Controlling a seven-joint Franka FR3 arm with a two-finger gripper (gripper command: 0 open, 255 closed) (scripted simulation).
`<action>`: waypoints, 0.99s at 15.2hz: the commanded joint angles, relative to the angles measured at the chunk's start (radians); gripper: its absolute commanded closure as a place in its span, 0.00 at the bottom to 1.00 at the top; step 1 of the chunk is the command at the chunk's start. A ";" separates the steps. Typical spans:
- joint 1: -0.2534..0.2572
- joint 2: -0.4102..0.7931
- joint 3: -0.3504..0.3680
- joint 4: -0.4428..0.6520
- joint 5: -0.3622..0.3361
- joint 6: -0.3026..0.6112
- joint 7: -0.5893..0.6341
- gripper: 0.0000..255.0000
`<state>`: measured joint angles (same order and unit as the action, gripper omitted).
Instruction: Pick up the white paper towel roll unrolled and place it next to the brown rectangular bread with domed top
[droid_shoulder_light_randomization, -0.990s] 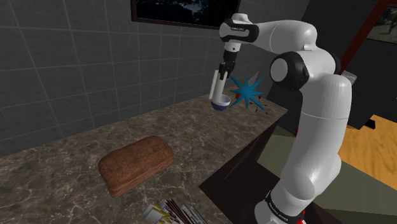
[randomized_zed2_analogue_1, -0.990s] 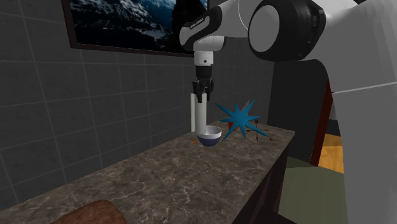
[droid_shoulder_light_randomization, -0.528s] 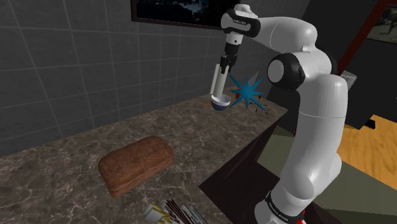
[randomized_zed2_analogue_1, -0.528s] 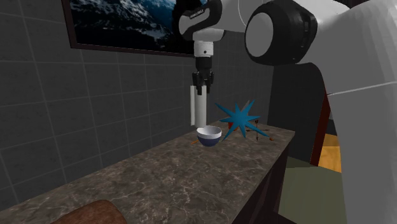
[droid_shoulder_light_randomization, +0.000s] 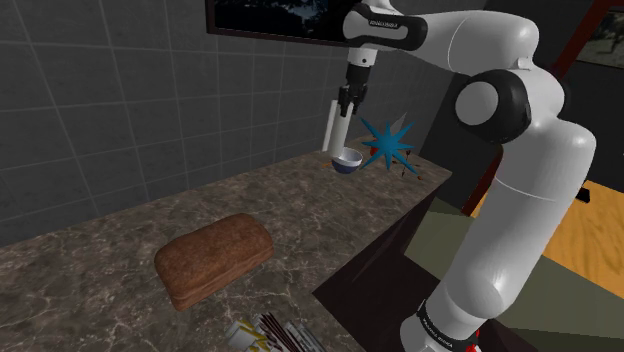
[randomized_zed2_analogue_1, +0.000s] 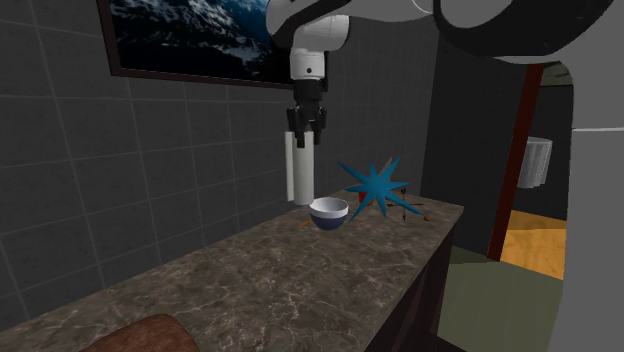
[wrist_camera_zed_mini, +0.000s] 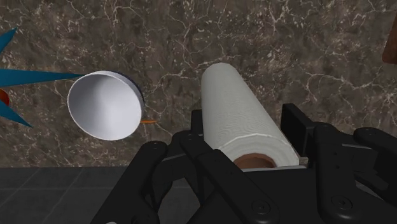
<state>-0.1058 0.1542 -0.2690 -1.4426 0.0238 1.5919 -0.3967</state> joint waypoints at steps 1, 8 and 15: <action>0.032 -0.058 0.018 -0.066 -0.018 0.010 0.049 1.00; 0.117 -0.209 0.097 -0.215 -0.051 0.009 0.213 1.00; 0.190 -0.308 0.190 -0.296 -0.053 -0.013 0.379 1.00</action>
<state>0.0757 -0.1423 -0.0908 -1.7332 -0.0292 1.5856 -0.0394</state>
